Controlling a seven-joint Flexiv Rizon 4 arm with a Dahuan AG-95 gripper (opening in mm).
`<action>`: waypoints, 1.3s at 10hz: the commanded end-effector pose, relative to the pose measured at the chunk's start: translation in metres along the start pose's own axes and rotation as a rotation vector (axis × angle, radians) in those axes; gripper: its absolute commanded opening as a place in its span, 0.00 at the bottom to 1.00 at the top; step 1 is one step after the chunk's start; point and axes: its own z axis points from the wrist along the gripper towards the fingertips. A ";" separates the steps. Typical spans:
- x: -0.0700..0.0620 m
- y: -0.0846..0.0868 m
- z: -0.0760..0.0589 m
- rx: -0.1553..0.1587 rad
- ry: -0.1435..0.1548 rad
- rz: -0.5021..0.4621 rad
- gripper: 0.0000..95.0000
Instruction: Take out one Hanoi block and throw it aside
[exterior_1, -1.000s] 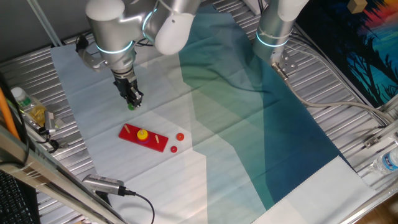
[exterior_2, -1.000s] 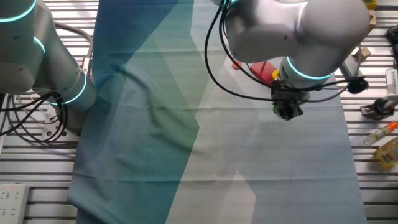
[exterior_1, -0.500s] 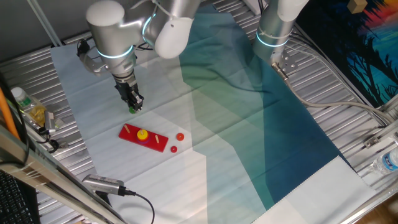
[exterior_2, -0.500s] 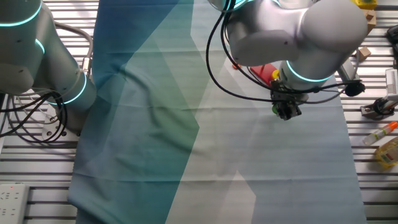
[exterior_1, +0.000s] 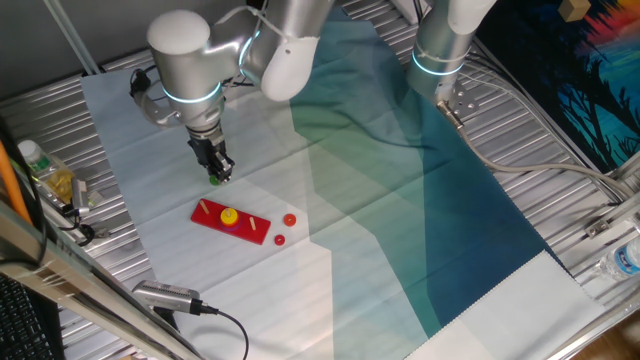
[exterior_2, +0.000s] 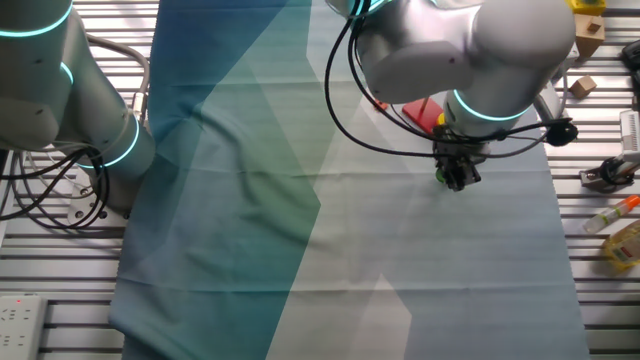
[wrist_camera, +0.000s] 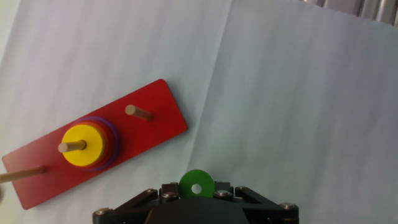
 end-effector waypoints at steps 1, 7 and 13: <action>0.000 0.000 0.000 -0.001 0.005 0.001 0.00; 0.000 0.000 0.004 0.004 0.014 -0.023 0.00; 0.000 0.000 0.005 0.006 0.021 -0.045 0.20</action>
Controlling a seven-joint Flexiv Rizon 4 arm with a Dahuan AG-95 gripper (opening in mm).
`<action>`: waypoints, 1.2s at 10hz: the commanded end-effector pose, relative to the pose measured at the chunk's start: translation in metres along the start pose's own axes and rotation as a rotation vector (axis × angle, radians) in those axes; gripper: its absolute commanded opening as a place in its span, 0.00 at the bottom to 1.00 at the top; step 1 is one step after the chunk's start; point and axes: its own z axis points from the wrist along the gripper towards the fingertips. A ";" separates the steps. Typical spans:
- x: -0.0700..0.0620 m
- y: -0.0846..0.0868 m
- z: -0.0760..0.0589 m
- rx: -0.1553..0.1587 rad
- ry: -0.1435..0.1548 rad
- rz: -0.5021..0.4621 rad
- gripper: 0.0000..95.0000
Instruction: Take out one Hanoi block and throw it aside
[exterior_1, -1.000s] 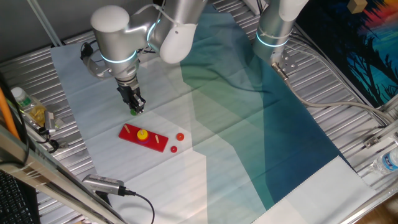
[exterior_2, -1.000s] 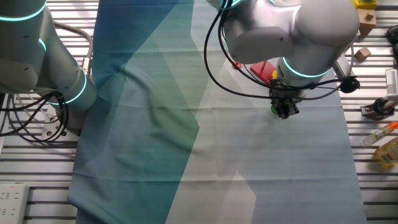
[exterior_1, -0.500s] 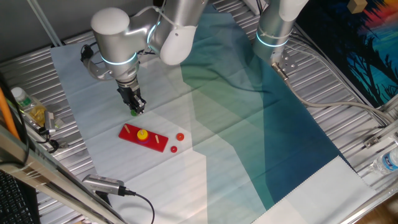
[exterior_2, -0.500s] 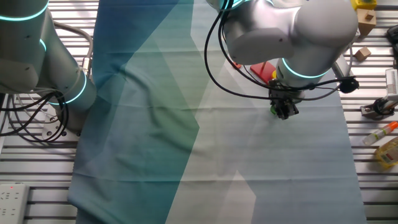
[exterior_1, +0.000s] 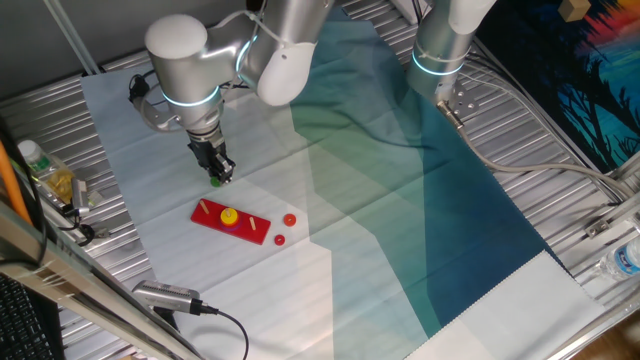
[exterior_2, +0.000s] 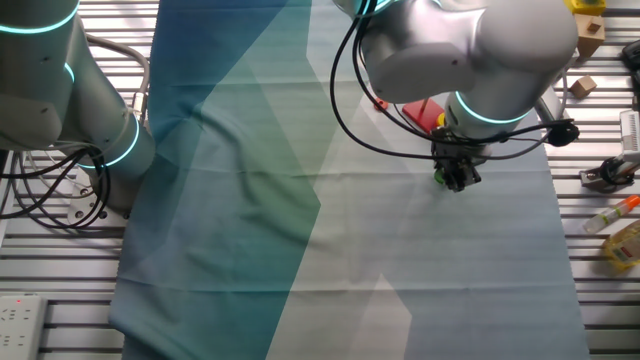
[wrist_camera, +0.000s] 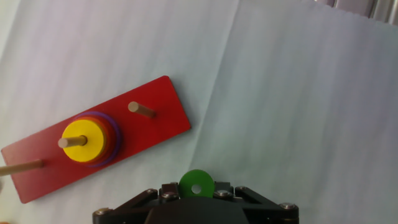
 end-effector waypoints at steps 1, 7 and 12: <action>0.000 0.000 0.000 -0.001 0.002 -0.007 0.20; 0.000 0.000 0.002 -0.013 0.015 -0.024 0.40; 0.000 0.000 0.002 -0.023 0.036 -0.031 0.60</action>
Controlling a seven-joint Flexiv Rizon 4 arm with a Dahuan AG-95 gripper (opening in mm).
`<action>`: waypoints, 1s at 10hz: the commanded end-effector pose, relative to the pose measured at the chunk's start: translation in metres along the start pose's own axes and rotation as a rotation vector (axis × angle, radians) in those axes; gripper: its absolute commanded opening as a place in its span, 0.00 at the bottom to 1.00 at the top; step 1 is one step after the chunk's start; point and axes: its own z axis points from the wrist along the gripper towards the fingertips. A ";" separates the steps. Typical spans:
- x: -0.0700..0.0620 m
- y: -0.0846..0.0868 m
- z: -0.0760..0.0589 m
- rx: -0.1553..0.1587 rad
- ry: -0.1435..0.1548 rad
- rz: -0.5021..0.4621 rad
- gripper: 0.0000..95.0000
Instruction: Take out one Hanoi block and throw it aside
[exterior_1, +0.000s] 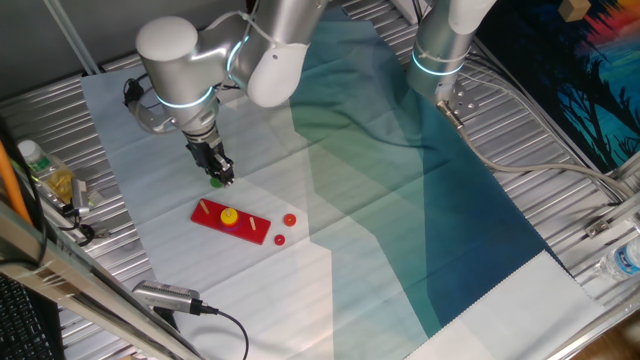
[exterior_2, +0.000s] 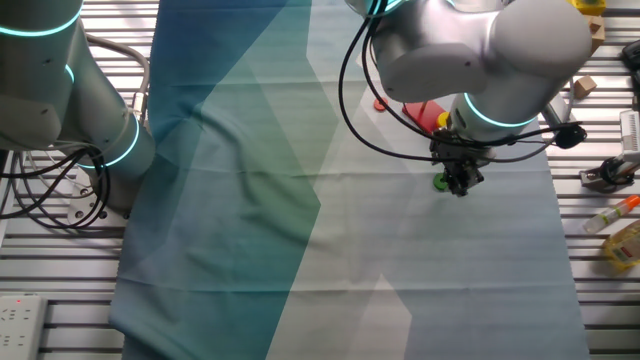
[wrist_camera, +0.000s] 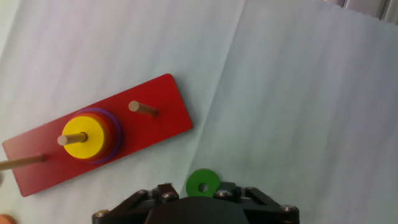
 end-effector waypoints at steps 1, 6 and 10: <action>0.001 0.000 0.000 0.000 0.004 0.001 0.60; 0.001 0.000 0.000 0.000 0.005 0.006 0.60; 0.001 0.000 -0.002 0.000 0.004 0.012 0.60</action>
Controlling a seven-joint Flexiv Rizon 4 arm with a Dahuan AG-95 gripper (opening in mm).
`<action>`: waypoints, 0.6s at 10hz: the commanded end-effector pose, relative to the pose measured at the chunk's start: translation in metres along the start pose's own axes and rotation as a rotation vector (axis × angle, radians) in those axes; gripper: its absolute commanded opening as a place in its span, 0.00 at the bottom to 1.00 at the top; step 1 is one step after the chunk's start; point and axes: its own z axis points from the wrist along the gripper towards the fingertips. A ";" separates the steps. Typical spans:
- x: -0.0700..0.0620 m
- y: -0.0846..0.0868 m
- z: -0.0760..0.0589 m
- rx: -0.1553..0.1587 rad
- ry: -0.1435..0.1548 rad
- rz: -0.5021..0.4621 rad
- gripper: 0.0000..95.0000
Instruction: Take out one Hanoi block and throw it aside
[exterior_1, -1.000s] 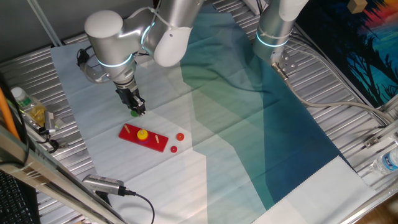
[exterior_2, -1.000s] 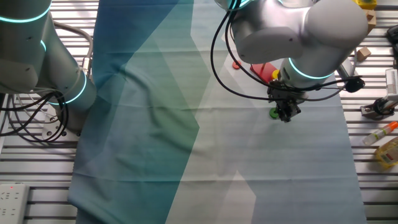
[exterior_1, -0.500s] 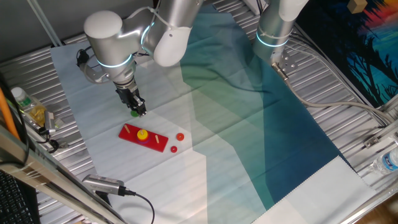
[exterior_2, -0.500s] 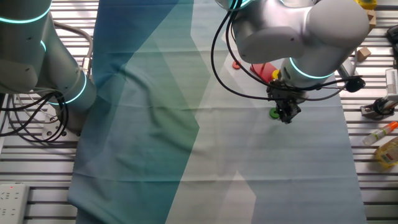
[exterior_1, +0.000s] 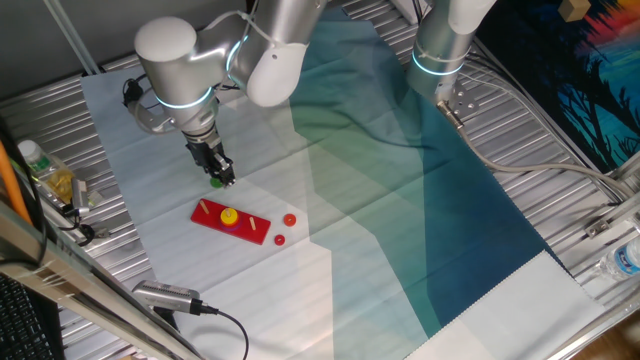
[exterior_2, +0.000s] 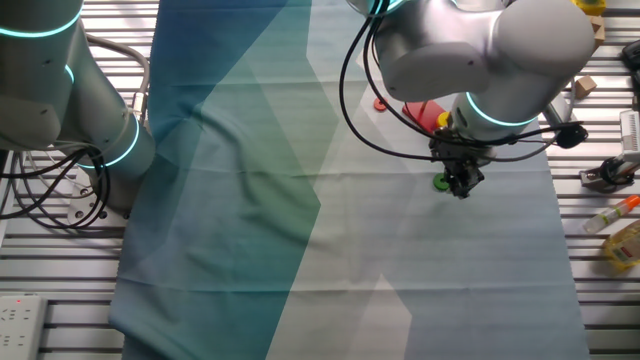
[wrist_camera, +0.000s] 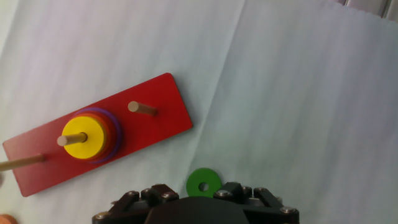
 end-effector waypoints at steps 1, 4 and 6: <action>0.000 0.000 -0.001 -0.001 0.000 0.003 0.60; 0.000 0.000 -0.004 -0.001 0.001 0.008 0.60; 0.000 0.001 -0.006 -0.002 0.000 0.017 0.40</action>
